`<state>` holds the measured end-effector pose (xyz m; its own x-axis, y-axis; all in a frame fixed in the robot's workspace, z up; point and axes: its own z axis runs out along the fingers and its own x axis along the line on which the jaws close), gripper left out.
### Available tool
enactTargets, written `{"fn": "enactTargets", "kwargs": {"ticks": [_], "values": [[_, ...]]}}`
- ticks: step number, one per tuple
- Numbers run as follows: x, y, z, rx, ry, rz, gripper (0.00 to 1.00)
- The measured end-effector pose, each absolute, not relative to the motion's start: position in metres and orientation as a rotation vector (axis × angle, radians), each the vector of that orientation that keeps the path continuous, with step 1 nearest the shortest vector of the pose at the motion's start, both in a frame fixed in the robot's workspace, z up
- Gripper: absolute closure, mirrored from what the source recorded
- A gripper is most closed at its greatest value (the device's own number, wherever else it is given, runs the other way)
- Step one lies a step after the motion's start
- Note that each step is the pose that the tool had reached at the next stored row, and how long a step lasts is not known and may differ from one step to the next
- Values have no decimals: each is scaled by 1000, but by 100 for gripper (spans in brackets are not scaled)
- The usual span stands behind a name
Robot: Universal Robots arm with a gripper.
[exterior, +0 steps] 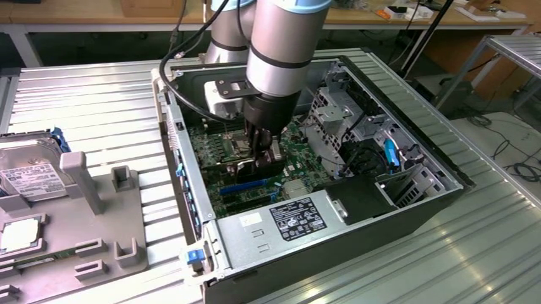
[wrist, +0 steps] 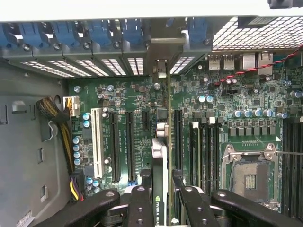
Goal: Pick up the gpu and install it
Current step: 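Insert the gpu into the slot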
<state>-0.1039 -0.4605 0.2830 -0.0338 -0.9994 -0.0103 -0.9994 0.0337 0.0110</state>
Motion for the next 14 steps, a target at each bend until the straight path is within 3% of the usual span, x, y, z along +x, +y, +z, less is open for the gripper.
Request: {"fn": "enactTargets", "kwargs": {"ticks": [14], "values": [[-104, -461, 276, 2182, -2259, -25, 73]]}}
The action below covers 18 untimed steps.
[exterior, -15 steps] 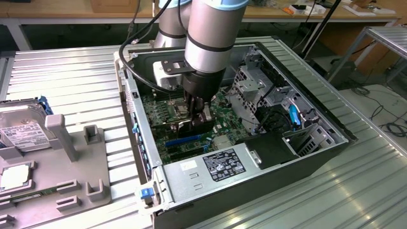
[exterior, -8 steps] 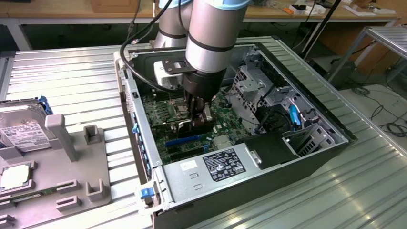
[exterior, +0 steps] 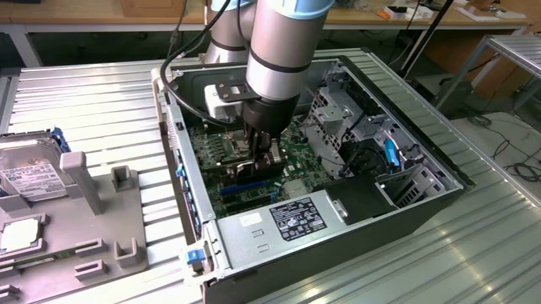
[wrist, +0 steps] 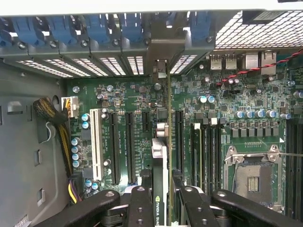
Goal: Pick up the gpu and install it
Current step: 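Insert the gpu into the slot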
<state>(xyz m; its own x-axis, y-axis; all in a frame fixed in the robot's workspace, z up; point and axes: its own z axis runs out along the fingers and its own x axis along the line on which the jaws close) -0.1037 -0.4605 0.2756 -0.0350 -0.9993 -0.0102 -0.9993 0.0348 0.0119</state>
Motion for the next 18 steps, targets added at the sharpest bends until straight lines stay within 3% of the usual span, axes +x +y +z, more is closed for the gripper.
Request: {"fn": "enactTargets", "kwargs": {"ticks": [18], "values": [[-104, -460, 270, 2182, -2260, -26, 73]]}}
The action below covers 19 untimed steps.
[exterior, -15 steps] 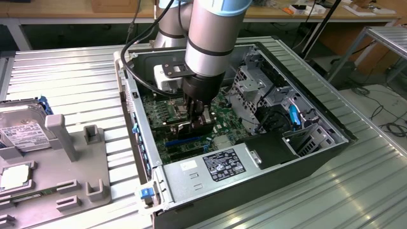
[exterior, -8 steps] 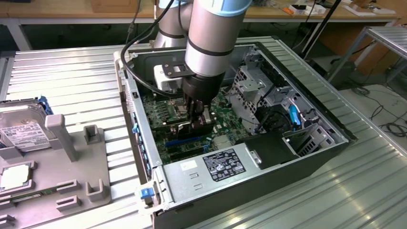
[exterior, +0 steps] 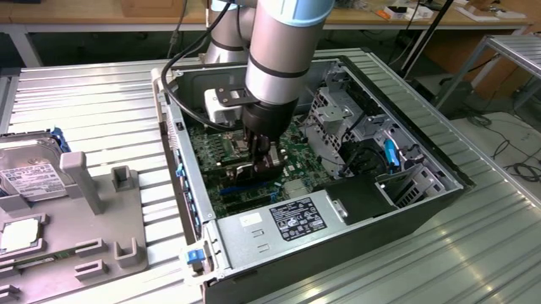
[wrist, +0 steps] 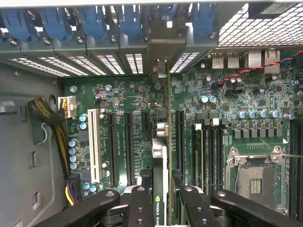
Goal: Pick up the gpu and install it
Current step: 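Insert the gpu into the slot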
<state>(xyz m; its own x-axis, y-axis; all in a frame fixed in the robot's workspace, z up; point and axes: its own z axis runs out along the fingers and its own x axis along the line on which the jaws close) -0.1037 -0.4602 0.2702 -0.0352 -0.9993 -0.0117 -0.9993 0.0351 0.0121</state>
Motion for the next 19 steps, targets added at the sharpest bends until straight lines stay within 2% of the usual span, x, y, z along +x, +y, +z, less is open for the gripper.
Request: {"fn": "enactTargets", "kwargs": {"ticks": [19], "values": [[-104, -458, 266, -2182, 2260, 26, 73]]}}
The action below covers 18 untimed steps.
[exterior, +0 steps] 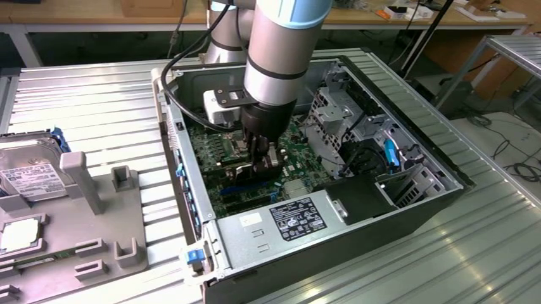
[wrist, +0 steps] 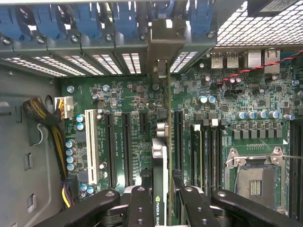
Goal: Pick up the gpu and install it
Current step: 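Insert the gpu into the slot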
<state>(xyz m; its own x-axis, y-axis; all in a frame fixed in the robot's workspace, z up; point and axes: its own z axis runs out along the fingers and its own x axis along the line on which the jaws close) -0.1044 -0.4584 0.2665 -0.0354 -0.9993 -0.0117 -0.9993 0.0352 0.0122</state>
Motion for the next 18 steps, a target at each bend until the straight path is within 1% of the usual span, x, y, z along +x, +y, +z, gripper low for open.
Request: {"fn": "enactTargets", "kwargs": {"ticks": [18], "values": [[-105, -457, 268, 2182, -2260, -27, 73]]}}
